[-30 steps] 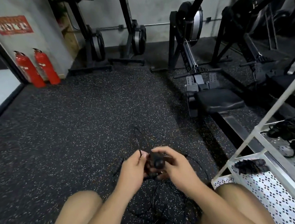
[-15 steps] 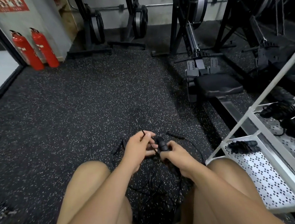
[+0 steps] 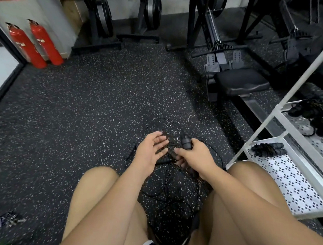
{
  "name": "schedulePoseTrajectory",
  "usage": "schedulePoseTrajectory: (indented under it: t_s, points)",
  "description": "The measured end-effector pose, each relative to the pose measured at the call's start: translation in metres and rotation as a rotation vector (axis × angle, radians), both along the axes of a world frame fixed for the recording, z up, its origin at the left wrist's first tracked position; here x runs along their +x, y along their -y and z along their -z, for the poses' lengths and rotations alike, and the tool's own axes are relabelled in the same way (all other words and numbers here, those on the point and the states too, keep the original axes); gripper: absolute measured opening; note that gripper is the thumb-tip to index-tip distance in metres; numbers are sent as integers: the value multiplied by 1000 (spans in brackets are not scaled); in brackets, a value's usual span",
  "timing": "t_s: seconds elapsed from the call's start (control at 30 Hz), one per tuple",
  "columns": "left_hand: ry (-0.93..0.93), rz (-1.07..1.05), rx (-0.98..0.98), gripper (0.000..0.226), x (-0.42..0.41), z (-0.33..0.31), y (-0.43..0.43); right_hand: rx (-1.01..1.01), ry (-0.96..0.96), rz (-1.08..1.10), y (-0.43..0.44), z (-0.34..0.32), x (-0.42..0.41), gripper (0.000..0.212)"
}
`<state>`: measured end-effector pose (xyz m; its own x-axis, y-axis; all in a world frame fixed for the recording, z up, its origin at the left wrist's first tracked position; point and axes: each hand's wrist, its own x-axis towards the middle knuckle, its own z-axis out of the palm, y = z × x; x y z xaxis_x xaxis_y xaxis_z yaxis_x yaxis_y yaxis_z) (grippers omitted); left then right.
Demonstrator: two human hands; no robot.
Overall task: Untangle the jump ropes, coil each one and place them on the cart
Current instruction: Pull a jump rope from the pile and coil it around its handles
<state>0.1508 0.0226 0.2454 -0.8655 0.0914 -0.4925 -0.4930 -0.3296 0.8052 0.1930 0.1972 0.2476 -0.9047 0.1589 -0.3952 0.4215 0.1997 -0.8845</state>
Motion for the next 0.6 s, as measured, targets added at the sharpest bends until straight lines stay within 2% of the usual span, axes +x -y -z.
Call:
schedulePoseTrajectory:
  t_s: [0.07,0.17,0.23,0.37,0.53,0.6]
  points:
    - [1,77,-29,33,1,5,5,-172,0,25,-4,-18,0,30]
    - [-77,363,-293,58,7,13,5,-276,-29,40,-7,-47,-5,31]
    - [-93,508,-419,64,11,19,0,-334,-54,46,-6,-66,-8,32]
    - [-144,648,-414,44,20,27,-11,-469,-122,50,2,-105,-12,27]
    - [-268,612,-537,16,16,27,-16,-646,-152,11,9,-148,-16,16]
    - [-316,615,-624,14,15,30,-14,-702,-168,-9,8,-161,-20,13]
